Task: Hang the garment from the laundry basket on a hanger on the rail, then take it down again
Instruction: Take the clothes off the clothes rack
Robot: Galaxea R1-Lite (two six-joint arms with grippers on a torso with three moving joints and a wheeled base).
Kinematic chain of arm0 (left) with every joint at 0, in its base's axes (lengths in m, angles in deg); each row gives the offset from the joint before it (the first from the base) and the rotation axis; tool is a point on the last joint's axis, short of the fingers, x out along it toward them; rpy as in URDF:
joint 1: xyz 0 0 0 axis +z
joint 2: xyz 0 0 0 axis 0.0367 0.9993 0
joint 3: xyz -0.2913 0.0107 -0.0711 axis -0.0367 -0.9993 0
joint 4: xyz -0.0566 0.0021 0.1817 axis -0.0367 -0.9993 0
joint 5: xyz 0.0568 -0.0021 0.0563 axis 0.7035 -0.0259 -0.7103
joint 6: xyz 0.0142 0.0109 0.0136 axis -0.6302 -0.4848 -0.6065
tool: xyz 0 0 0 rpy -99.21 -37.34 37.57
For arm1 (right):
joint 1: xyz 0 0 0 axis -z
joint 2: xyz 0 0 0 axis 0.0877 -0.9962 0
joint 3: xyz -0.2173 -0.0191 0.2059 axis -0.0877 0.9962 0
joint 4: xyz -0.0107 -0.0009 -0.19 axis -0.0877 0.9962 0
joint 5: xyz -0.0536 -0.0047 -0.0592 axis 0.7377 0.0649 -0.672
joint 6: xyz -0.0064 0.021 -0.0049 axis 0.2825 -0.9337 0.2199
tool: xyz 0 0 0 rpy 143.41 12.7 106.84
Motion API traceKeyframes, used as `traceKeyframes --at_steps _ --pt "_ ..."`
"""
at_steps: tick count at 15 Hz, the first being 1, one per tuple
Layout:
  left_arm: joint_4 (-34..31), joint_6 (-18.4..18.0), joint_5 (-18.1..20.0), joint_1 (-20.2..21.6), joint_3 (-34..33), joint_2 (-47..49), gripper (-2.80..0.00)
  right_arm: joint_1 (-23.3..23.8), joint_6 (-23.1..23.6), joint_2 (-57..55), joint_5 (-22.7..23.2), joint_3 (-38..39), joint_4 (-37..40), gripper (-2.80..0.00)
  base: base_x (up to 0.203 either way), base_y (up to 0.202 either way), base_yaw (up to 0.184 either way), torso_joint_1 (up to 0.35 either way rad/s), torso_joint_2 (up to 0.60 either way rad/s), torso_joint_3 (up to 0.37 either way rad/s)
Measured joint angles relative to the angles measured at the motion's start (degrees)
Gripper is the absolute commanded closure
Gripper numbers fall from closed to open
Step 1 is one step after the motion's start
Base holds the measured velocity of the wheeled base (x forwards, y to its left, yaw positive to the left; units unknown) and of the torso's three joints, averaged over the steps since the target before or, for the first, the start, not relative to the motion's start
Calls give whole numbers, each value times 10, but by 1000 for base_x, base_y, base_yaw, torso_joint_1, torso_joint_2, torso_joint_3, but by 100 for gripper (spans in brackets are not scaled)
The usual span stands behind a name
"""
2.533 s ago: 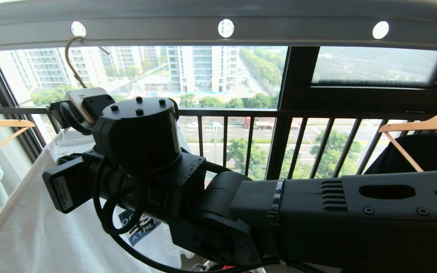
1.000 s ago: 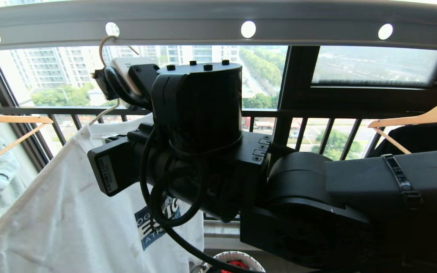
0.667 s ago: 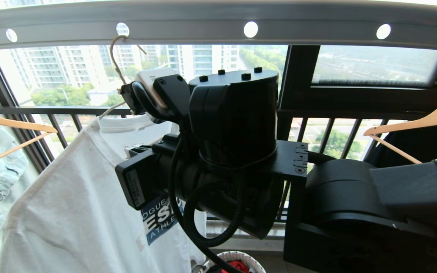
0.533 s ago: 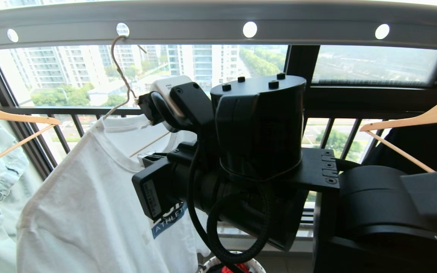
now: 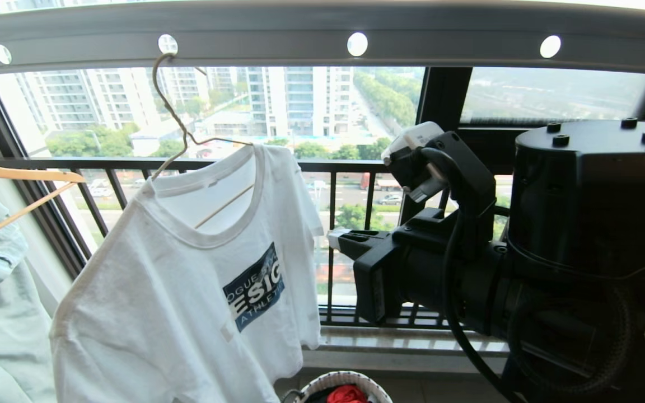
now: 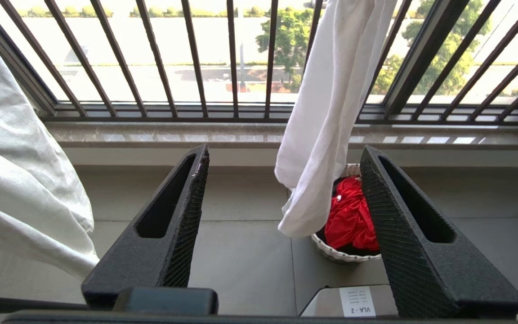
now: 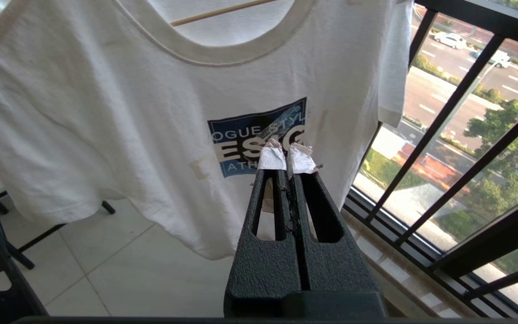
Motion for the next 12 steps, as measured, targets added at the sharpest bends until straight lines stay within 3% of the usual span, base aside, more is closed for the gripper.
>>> traceKeyframes --at_steps 4,6,12 --pt "10 12 2 36 45 -3 0 38 7 72 -15 89 1 0 0 0 0 0 0 0" --pt "48 15 0 47 49 -4 0 57 9 111 -26 130 1 0 0 0 0 0 0 0" --pt "127 14 -2 95 50 -6 0 189 28 283 -46 178 44 0 0 0 0 0 0 0"
